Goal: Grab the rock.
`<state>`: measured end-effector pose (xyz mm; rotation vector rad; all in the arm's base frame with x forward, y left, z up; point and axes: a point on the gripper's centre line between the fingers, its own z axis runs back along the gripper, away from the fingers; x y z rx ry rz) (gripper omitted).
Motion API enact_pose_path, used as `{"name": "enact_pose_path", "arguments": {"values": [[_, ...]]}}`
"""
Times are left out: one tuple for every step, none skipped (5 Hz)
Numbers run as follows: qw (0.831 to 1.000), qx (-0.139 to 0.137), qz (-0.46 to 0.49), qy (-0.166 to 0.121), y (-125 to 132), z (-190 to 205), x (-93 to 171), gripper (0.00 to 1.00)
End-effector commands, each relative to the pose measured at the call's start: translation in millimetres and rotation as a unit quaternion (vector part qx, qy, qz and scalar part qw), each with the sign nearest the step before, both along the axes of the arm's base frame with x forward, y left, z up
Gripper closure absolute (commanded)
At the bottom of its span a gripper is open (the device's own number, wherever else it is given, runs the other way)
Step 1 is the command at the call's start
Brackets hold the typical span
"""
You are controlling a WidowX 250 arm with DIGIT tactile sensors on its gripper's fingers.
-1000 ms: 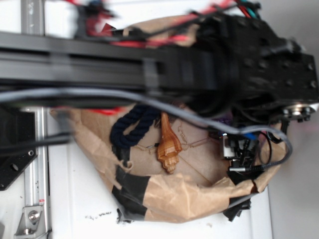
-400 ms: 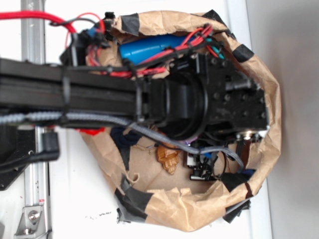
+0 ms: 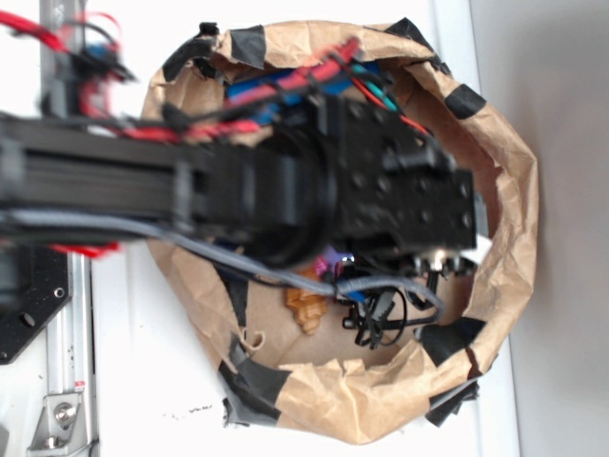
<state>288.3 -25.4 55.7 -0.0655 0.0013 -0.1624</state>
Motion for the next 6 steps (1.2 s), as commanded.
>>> {"name": "enact_pose_path", "arguments": {"values": [[0.998, -0.022, 0.022, -0.048, 6.5, 22.0, 20.0, 0.0], [0.999, -0.025, 0.009, -0.025, -3.2, -3.9, 40.8, 0.0], [1.0, -0.014, 0.004, -0.013, -11.3, -18.1, 49.6, 0.0], [1.0, -0.007, 0.003, -0.002, -13.5, -30.6, 58.2, 0.0], [1.0, -0.008, 0.003, 0.015, -8.6, -23.8, 50.8, 1.0], [1.0, 0.025, 0.001, -0.014, 2.5, 25.6, 30.9, 1.0]]}}
